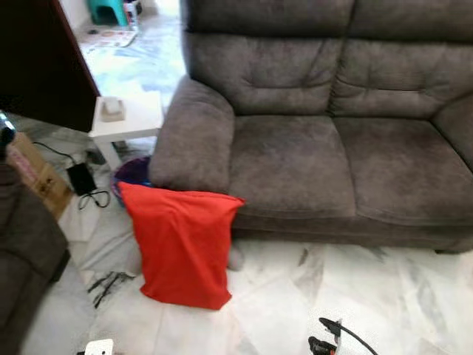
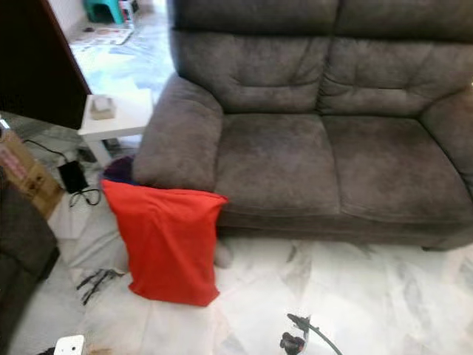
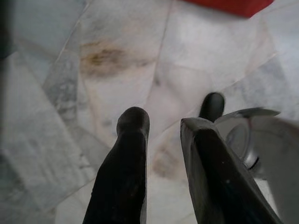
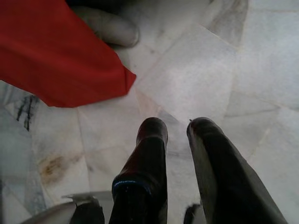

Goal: Move the pillow to the sofa from floor

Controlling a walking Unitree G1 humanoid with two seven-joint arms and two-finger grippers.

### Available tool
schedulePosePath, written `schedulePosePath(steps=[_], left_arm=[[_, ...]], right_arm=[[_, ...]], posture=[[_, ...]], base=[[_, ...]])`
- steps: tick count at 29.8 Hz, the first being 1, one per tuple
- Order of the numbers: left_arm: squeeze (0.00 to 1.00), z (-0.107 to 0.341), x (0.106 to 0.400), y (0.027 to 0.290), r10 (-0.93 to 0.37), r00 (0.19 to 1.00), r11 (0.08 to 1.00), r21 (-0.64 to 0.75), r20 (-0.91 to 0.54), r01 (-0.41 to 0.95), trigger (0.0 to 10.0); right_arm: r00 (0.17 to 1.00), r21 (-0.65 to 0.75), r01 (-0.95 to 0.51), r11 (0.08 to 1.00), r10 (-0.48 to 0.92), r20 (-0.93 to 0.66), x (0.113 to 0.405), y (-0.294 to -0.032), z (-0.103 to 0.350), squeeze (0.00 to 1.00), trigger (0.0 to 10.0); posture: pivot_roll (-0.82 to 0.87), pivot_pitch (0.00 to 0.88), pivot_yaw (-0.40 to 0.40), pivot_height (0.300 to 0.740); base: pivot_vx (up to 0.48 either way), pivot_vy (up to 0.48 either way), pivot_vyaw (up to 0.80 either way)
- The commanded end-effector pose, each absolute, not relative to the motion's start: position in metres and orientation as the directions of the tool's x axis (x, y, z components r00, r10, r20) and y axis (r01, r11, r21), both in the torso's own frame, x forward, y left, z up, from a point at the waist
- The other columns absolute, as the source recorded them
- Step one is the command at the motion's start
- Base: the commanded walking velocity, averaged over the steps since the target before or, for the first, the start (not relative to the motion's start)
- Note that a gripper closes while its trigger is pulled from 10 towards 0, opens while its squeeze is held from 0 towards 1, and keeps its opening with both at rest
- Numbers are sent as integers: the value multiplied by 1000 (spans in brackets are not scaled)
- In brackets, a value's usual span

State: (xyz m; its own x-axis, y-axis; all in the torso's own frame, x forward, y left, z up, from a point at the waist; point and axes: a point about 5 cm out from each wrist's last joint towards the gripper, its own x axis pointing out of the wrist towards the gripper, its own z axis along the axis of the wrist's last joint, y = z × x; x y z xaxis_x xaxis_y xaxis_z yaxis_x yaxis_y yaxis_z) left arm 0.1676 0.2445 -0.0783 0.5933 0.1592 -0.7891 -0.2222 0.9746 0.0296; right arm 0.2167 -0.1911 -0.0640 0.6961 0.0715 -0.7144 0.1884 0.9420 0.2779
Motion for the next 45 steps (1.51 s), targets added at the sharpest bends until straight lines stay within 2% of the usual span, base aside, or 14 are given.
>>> schedulePosePath(steps=[1, 12, 16, 22, 32, 45], left_arm=[[0, -83, 159, 242, 153, 567, 974, 25, -809, -227, 10000], [0, -83, 159, 242, 155, 572, 971, 16, -806, -241, 10000], [0, -83, 159, 241, 155, 573, 970, 14, -805, -242, 10000], [0, -83, 159, 240, 153, 574, 970, 10, -805, -244, 10000], [0, -83, 161, 239, 150, 579, 970, 7, -801, -241, 10000], [0, -82, 164, 237, 147, 586, 971, 2, -797, -240, 10000]], right_arm=[[671, 267, 218, 939, 55, -739, 204, -196, -70, 0, 10000], [669, 257, 200, 946, 60, -741, 205, -196, -70, 0, 10000], [669, 247, 190, 950, 59, -741, 206, -197, -70, 0, 10000], [671, 246, 191, 950, 56, -739, 206, -197, -69, 0, 10000], [670, 241, 188, 952, 55, -741, 206, -197, -69, 0, 10000], [671, 234, 174, 957, 59, -740, 207, -198, -69, 0, 10000]], posture=[[111, 177, 51, 740], [110, 173, 49, 740], [110, 172, 47, 740], [109, 171, 46, 740], [107, 169, 44, 740], [108, 168, 40, 740]], base=[[0, 0, 0], [0, 0, 0], [243, 0, 0], [267, 0, 744], [287, 0, 0], [292, 0, 775]])
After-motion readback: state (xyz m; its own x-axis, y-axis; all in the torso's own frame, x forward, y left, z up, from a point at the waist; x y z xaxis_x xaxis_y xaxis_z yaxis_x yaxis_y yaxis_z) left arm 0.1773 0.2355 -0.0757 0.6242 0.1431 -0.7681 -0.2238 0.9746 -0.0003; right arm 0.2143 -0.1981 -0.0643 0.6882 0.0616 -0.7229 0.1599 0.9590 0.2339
